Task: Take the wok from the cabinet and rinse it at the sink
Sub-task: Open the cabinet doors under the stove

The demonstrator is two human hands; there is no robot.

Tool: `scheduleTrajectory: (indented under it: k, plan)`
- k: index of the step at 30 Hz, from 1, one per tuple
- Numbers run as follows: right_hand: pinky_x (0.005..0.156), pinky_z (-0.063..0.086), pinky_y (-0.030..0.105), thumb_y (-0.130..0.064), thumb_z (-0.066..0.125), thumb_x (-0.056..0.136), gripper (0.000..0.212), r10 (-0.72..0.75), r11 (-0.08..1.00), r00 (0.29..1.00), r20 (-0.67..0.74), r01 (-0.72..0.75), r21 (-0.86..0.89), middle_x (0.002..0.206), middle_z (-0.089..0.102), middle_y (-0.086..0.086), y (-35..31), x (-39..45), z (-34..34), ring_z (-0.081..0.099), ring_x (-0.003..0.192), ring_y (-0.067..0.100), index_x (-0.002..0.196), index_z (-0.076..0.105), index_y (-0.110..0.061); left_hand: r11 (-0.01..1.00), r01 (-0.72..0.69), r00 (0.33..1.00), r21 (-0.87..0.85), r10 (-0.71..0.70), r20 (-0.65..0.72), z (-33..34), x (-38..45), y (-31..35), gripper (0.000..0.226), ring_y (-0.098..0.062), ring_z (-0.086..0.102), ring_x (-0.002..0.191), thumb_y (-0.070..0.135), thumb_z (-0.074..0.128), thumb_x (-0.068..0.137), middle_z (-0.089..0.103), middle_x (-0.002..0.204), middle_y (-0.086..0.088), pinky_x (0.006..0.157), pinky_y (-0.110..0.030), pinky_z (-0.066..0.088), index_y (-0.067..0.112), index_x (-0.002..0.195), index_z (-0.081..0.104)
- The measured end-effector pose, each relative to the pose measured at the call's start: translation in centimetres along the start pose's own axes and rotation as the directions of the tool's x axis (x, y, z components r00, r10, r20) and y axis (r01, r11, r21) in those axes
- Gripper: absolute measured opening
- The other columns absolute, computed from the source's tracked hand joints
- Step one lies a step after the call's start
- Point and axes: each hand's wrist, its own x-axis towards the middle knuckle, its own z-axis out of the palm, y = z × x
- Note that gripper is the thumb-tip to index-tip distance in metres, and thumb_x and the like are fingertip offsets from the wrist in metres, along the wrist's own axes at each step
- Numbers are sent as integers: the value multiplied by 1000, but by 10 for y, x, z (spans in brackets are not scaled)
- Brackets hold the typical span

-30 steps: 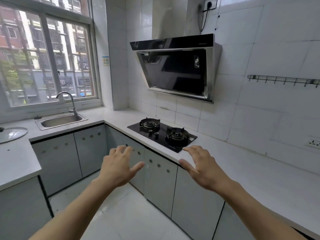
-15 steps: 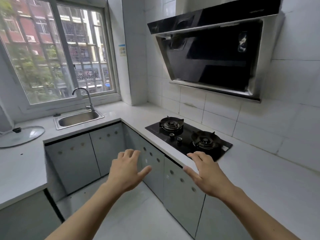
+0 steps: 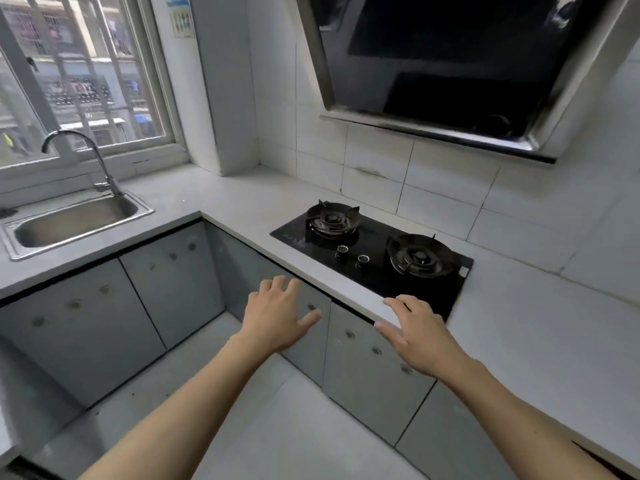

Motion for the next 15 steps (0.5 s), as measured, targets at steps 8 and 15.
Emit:
scheduleTrajectory:
  k: [8, 15]
  plan:
    - [109, 31, 39, -57, 35, 96, 58, 158, 983, 987, 39, -161, 89, 149, 34, -2, 3, 79, 60, 29, 136, 19, 144, 34, -25, 995, -95, 989, -27, 98, 109, 44, 96, -41, 74, -29, 37, 133, 72, 42, 85, 40, 147, -5, 105, -46, 40, 24, 141, 38]
    - [108, 32, 40, -58, 34, 96, 59, 275, 944, 956, 100, -288, 160, 149, 34, 0, 26, 163, 123, 30, 137, 20, 144, 34, -24, 980, -197, 943, 36, 179, 280, 98, 178, -55, 71, -27, 39, 131, 70, 45, 86, 42, 145, -3, 105, -44, 40, 23, 139, 39]
